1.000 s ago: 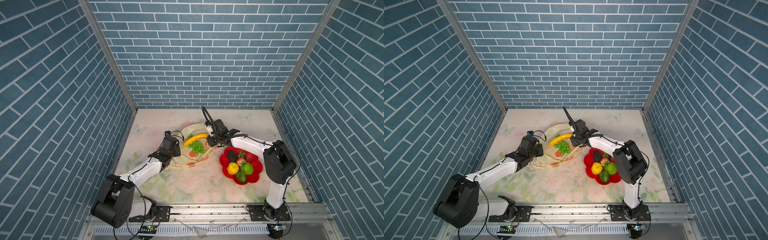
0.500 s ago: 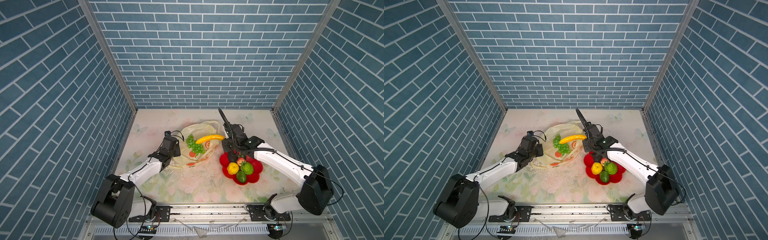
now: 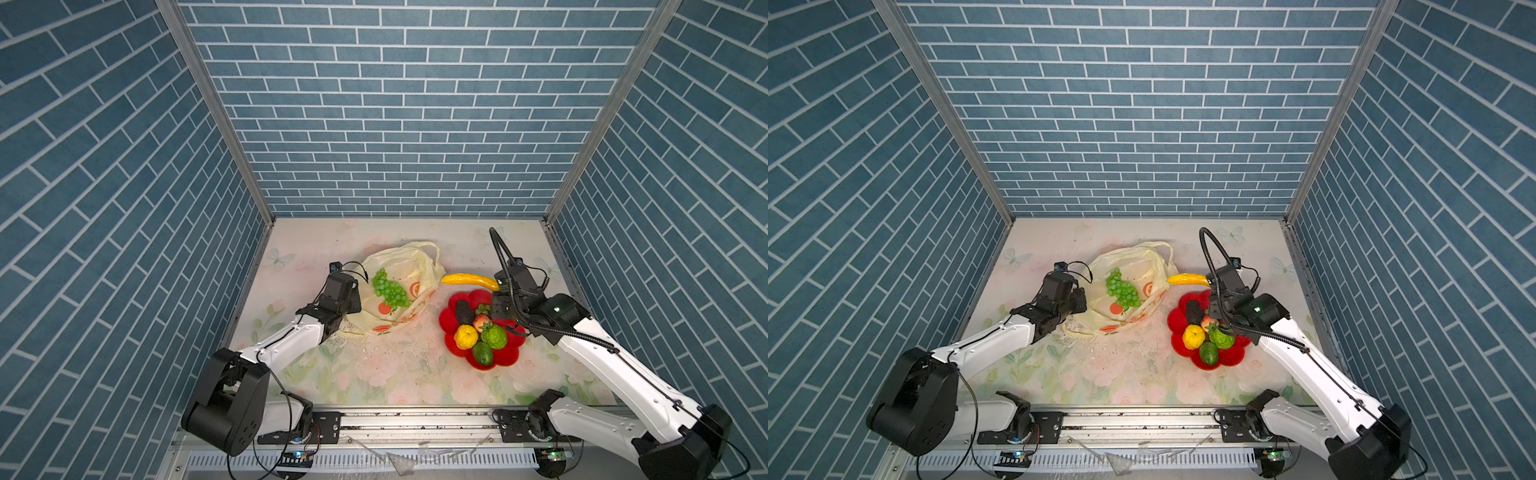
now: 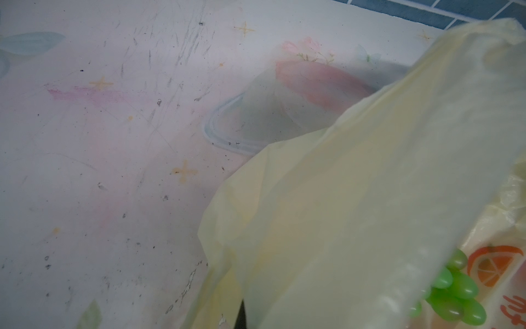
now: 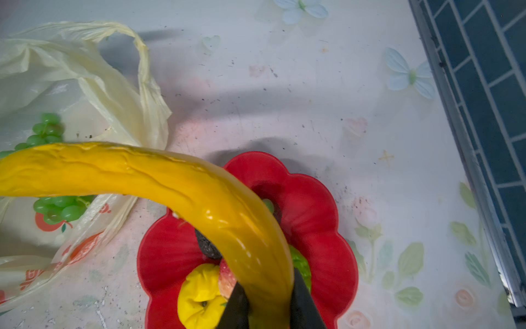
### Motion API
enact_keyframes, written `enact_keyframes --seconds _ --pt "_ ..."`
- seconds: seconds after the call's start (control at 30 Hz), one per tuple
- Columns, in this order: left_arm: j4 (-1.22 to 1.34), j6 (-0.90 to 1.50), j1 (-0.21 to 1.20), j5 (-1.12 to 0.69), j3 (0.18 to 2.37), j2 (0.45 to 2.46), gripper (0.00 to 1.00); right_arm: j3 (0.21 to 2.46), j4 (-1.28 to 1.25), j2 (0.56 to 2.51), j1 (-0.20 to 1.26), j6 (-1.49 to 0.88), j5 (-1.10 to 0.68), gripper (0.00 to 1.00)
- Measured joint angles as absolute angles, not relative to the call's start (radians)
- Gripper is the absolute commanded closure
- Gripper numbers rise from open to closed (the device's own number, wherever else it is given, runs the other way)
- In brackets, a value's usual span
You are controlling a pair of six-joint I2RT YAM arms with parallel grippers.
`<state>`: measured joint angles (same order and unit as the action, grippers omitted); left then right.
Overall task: Take fruits out of the plastic bag
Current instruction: Pick up the fruit from the plastic bag, then place the fruit on the plate.
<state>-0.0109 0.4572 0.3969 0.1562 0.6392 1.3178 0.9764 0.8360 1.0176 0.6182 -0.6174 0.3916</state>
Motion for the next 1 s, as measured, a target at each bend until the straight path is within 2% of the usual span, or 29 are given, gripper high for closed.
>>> enact_keyframes --seconds 0.27,0.5,0.7,1.0 --pt "-0.011 0.459 0.397 0.152 0.639 1.326 0.97 0.881 0.937 0.896 0.598 -0.800 0.447 0.86" --pt "-0.011 0.459 0.397 0.149 0.639 1.326 0.97 0.778 0.951 0.863 0.569 -0.903 0.447 0.86" --pt "-0.011 0.459 0.397 0.142 0.639 1.326 0.97 0.735 0.896 0.884 0.512 -0.881 0.422 0.85" --pt "-0.011 0.459 0.397 0.141 0.639 1.326 0.97 0.720 0.729 0.974 0.415 -0.727 0.360 0.85"
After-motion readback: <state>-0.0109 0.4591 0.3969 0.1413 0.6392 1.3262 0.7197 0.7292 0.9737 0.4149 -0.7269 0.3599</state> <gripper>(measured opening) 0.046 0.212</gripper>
